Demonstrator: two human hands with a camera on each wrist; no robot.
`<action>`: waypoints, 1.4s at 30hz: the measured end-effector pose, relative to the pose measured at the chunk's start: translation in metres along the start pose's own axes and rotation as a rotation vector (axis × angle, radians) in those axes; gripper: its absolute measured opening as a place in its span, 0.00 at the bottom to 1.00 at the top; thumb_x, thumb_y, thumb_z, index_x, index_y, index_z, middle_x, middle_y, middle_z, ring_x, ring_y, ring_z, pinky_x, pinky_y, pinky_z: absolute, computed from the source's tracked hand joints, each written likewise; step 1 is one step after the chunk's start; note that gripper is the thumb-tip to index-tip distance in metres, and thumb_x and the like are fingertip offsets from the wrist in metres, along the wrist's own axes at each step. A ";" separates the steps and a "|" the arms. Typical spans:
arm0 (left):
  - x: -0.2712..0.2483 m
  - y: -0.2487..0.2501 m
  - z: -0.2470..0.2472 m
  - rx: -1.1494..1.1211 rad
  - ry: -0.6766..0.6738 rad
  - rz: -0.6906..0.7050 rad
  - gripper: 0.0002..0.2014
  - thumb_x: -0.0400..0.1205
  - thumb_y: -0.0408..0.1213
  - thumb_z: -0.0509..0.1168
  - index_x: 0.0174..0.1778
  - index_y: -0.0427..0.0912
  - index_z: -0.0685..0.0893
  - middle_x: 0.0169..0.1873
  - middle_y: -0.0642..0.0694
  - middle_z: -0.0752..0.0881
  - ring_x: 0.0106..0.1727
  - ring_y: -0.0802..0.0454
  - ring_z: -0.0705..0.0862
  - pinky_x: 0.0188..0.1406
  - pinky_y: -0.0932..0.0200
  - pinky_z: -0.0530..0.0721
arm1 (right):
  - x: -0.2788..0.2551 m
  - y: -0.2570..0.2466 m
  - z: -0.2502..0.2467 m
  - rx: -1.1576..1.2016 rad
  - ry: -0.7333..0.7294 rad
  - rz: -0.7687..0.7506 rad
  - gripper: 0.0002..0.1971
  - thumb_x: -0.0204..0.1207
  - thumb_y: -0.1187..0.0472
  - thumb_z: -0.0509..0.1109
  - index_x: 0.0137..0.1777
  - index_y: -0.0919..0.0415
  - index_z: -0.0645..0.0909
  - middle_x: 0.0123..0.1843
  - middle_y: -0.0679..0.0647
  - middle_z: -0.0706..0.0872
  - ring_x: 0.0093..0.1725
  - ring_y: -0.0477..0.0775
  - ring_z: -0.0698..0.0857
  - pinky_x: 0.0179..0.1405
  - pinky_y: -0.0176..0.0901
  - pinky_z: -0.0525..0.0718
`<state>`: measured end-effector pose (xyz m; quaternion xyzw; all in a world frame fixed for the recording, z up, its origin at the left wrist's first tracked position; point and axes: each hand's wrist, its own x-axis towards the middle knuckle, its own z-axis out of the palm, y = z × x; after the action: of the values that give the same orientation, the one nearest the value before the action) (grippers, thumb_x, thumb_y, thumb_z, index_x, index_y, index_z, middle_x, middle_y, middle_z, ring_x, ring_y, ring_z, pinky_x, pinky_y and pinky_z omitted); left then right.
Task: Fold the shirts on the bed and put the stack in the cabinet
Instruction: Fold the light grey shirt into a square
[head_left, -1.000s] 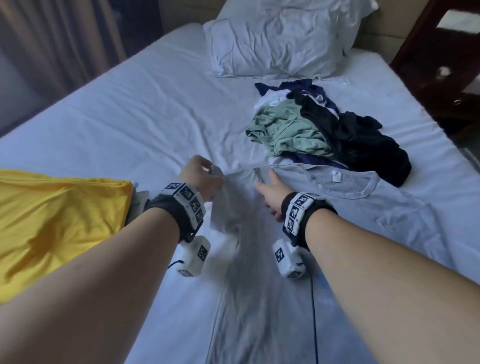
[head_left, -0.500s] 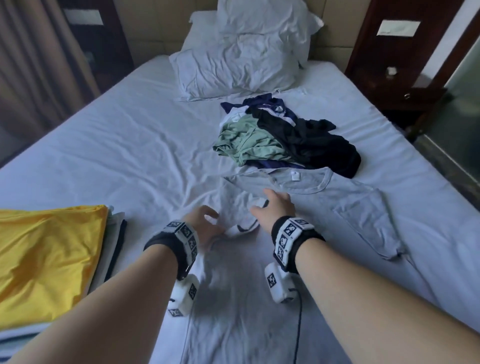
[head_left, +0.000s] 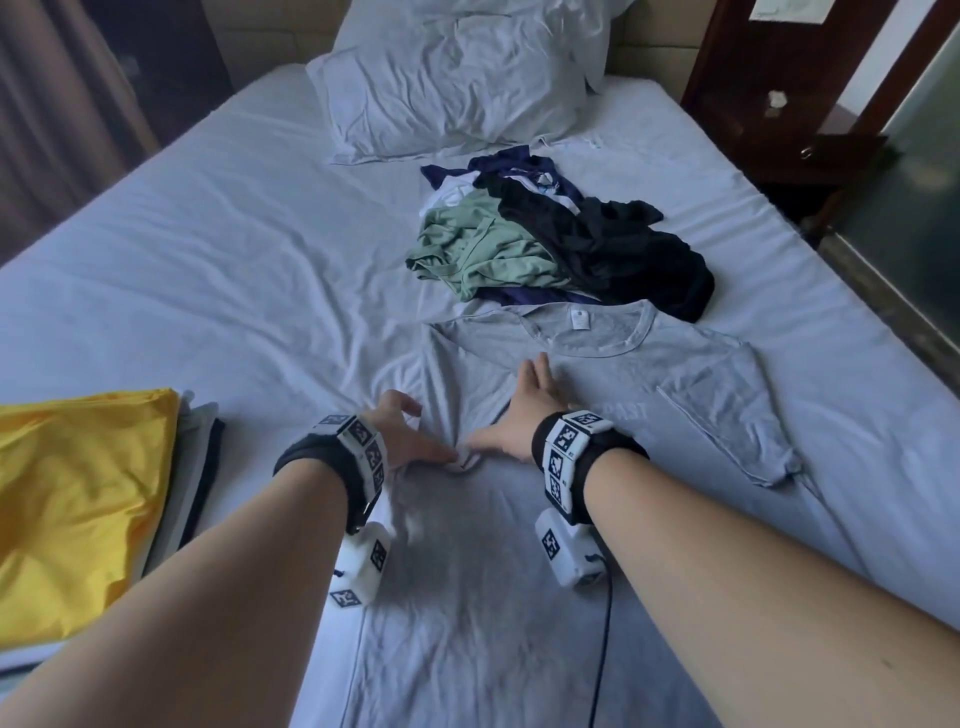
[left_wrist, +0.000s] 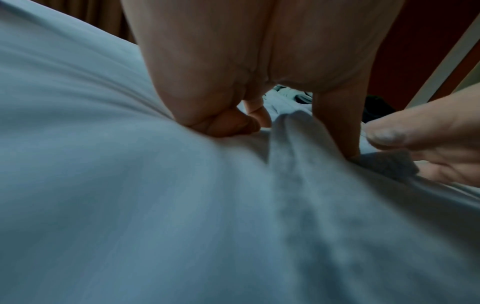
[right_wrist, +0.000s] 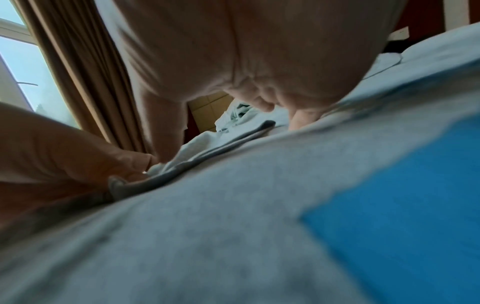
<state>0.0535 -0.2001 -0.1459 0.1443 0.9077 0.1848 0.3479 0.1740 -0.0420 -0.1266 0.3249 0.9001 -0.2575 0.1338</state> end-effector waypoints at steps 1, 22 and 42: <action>0.000 0.000 -0.001 0.014 -0.013 0.001 0.45 0.58 0.63 0.85 0.67 0.62 0.69 0.64 0.46 0.80 0.56 0.45 0.83 0.54 0.50 0.86 | 0.000 0.000 -0.002 0.020 0.038 -0.004 0.69 0.66 0.31 0.78 0.89 0.60 0.33 0.88 0.52 0.25 0.90 0.62 0.41 0.86 0.62 0.52; 0.019 -0.002 0.000 0.115 0.006 0.102 0.13 0.87 0.52 0.67 0.61 0.49 0.81 0.37 0.52 0.80 0.47 0.46 0.81 0.62 0.47 0.83 | 0.002 -0.001 0.024 -0.200 -0.070 -0.017 0.88 0.41 0.16 0.77 0.86 0.60 0.24 0.88 0.54 0.24 0.87 0.57 0.27 0.87 0.56 0.34; -0.061 -0.023 0.007 -0.499 -0.027 -0.221 0.15 0.73 0.37 0.79 0.40 0.26 0.87 0.33 0.34 0.87 0.33 0.38 0.86 0.43 0.46 0.90 | -0.128 0.187 -0.065 1.020 0.291 0.451 0.10 0.80 0.60 0.72 0.53 0.68 0.82 0.40 0.62 0.86 0.33 0.61 0.85 0.33 0.48 0.83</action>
<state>0.0986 -0.2426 -0.1257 -0.0435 0.8396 0.3618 0.4029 0.3878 0.0503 -0.0912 0.5642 0.5797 -0.5769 -0.1132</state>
